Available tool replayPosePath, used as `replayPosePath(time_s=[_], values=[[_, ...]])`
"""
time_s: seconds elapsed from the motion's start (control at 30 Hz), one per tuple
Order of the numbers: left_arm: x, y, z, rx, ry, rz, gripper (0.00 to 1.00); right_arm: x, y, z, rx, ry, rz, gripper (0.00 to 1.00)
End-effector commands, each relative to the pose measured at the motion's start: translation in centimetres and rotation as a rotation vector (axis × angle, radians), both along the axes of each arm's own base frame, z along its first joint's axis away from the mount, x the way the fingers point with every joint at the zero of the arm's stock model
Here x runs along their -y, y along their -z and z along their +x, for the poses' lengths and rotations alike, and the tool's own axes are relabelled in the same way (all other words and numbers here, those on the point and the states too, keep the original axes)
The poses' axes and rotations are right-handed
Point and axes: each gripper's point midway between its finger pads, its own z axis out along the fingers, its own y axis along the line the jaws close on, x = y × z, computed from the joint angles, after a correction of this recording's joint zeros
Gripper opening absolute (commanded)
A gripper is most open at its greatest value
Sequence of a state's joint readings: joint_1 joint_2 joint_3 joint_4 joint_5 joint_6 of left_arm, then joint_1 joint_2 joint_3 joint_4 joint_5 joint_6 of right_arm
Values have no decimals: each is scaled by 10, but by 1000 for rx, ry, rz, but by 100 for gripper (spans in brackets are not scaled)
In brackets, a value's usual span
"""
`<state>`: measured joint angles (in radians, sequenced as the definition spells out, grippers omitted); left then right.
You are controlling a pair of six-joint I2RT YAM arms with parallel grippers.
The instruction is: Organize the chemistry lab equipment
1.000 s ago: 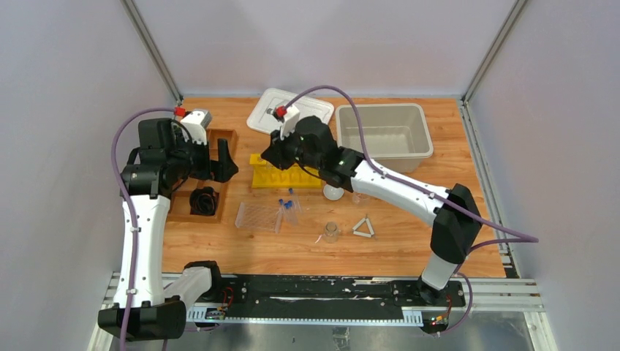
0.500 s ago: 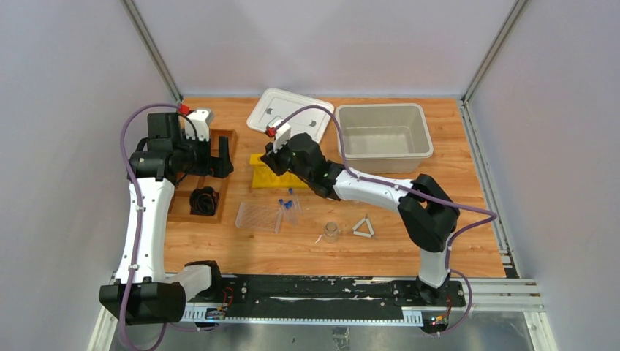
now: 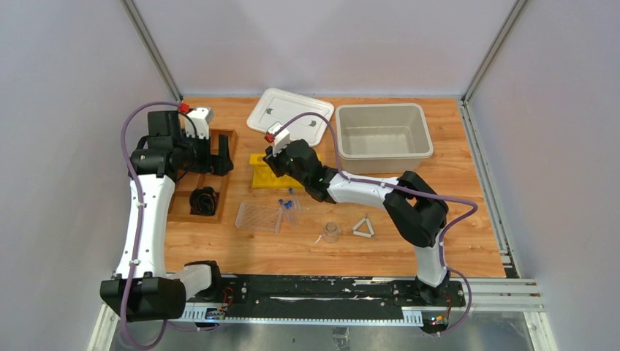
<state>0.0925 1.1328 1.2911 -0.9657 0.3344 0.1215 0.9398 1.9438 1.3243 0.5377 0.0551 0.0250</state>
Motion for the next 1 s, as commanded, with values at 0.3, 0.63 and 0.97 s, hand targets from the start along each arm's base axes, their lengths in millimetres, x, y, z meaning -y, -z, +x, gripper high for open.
replayPosePath(time_s=[0.3,0.63,0.97], values=[[2,3,4,5,10,-21,100,-2,19,1,-28,-25,-9,0],[4,0,4,13,11,-31,100,-4,28,-6,-51,-62,-31,0],[3,0,3,15,10,-29,100,-3,48,-4,-59,-61,-76,0]])
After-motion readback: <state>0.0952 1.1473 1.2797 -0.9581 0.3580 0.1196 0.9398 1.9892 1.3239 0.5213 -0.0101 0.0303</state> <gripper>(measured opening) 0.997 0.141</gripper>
